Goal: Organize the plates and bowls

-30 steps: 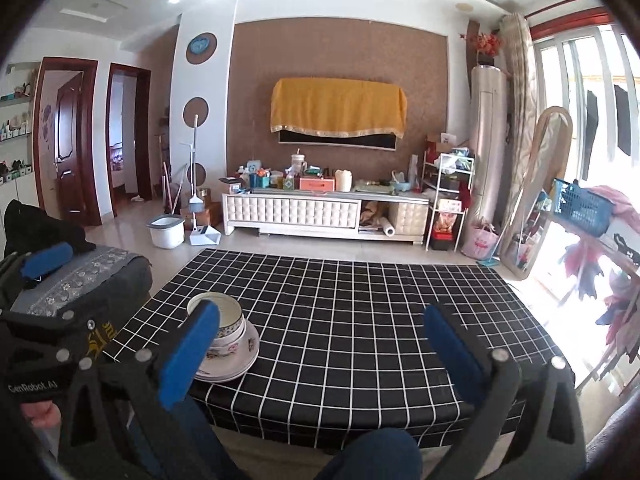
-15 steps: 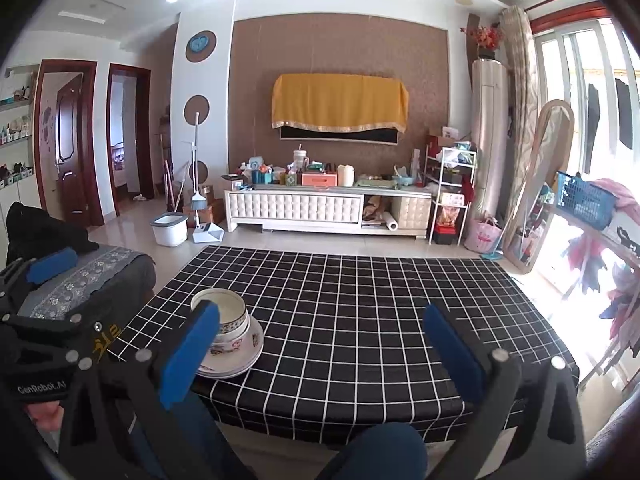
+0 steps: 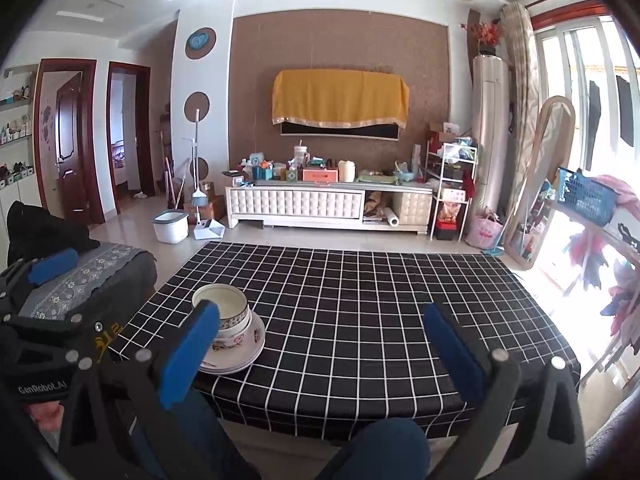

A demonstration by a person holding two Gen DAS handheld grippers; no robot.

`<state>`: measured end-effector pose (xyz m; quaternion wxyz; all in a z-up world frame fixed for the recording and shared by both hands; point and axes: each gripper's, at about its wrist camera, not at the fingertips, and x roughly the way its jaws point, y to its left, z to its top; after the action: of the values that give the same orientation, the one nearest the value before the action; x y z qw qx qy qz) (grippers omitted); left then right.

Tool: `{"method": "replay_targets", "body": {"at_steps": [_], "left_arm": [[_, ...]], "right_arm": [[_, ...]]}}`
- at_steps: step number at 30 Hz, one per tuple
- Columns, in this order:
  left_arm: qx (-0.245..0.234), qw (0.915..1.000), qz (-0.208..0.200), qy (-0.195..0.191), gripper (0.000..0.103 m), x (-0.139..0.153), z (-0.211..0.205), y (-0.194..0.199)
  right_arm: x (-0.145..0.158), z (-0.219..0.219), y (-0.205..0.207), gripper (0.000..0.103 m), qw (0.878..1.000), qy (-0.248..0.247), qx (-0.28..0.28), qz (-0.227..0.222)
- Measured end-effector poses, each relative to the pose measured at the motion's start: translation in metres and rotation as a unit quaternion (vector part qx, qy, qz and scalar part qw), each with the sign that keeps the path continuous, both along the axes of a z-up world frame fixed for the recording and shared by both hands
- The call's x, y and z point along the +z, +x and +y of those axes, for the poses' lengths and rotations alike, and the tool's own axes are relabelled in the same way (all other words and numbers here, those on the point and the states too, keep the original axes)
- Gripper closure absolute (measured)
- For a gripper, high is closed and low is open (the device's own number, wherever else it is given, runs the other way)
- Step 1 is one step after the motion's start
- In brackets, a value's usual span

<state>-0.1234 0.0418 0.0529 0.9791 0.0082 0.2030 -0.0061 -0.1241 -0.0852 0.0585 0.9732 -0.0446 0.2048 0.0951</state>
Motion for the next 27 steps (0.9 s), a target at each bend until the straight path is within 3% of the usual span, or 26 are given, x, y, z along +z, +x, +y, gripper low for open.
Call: {"method": "replay_targets", "body": {"at_steps": [27], "left_arm": [[-0.005,0.9999,0.013,-0.008,0.000,-0.0019,0.0050,0.0004]], "right_arm": [[-0.0036,0.0020,-0.0006,0.000,1.000,-0.004,-0.002,0.008]]}}
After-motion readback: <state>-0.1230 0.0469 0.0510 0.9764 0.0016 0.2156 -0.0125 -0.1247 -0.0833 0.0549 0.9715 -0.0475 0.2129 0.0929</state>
